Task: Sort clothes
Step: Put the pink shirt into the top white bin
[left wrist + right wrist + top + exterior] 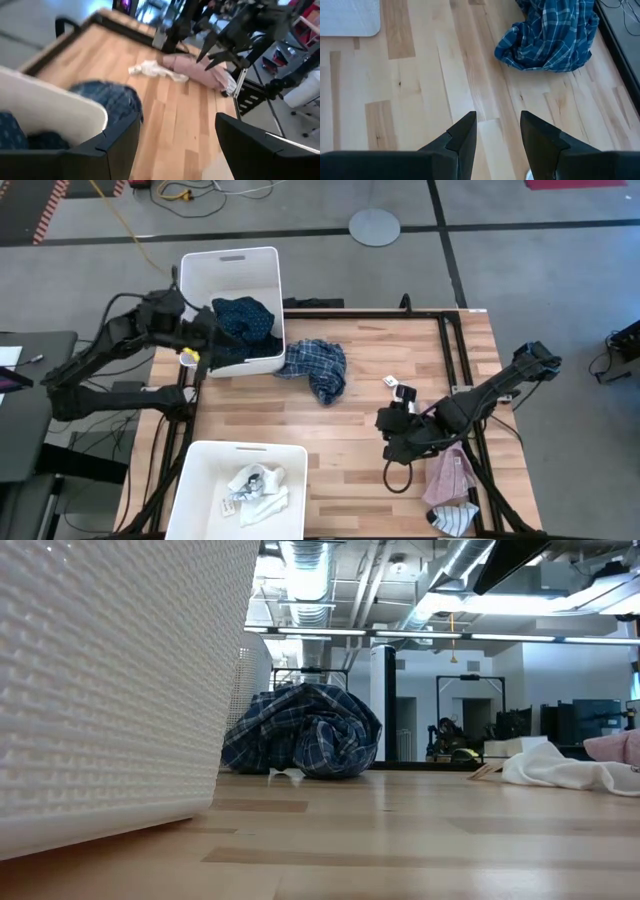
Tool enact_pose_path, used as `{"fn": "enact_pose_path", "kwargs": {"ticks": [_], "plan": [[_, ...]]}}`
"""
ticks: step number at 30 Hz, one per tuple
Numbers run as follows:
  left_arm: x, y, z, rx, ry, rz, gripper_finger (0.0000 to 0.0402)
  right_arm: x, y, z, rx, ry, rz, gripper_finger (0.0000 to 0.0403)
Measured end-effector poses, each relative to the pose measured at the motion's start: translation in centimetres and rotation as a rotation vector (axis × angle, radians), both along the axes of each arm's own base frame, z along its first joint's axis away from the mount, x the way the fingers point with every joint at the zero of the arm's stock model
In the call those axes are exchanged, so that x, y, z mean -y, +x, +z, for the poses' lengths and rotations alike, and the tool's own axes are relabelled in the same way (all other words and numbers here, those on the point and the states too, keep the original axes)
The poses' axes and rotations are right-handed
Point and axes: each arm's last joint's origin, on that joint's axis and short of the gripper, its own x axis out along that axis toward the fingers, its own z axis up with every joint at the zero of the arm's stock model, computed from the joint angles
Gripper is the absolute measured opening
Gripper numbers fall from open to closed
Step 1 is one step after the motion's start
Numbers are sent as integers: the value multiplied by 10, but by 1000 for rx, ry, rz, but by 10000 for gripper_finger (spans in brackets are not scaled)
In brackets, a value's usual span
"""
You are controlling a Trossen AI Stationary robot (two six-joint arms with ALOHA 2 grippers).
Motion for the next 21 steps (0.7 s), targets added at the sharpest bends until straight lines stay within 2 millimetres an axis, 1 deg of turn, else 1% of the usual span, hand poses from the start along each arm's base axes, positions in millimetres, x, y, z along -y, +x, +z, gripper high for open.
{"fn": "enact_pose_path", "kwargs": {"ticks": [4,6,11,15,21], "plan": [[-5,10,-5,-32,-98,37,252,-2,-3,-1,-14,-7,9,166],[-7,14,-7,-46,-117,43,252,-1,-5,-1,-29,-11,-2,166],[-14,26,-13,-88,-111,49,252,2,-10,-4,-70,-17,-46,166],[-19,35,-19,-124,-99,41,252,2,-9,-3,-62,-11,-50,166],[-27,51,-29,-182,-132,45,252,1,-8,-3,-54,-5,-51,166]]}}
